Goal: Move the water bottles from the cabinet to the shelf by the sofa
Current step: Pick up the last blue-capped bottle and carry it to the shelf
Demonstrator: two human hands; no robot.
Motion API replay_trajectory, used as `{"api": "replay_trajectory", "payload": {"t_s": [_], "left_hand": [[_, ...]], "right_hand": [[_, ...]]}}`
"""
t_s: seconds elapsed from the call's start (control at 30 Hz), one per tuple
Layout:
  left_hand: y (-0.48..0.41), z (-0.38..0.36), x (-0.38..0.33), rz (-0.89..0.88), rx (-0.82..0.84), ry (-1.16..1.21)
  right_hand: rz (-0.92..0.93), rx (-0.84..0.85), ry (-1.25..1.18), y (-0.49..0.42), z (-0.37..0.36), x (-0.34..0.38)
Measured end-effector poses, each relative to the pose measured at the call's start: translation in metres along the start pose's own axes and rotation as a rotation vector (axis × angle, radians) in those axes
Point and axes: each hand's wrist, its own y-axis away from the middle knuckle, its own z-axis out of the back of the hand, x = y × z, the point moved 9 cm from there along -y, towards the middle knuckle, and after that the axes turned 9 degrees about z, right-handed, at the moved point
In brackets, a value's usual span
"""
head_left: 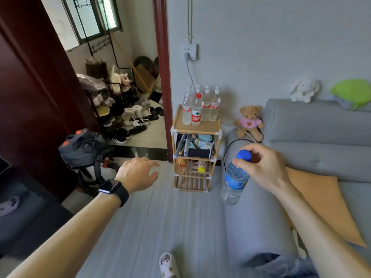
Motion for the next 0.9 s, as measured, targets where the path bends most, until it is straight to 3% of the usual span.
{"api": "replay_trajectory", "payload": {"t_s": [0.47, 0.63, 0.8, 0.9], "left_hand": [[-0.292, -0.012, -0.057, -0.159, 0.071, 0.075], [-0.382, 0.009, -0.078, -0.195, -0.026, 0.172], [-0.463, 0.059, -0.103, -0.169, -0.288, 0.276], [-0.505, 0.064, -0.118, -0.132, -0.296, 0.255]], "right_hand": [[-0.195, -0.066, 0.004, -0.215, -0.066, -0.13], [-0.158, -0.01, 0.03, -0.297, -0.094, -0.176], [-0.052, 0.027, 0.068, -0.371, -0.122, -0.21], [-0.05, 0.058, 0.02, -0.399, -0.143, -0.231]]}}
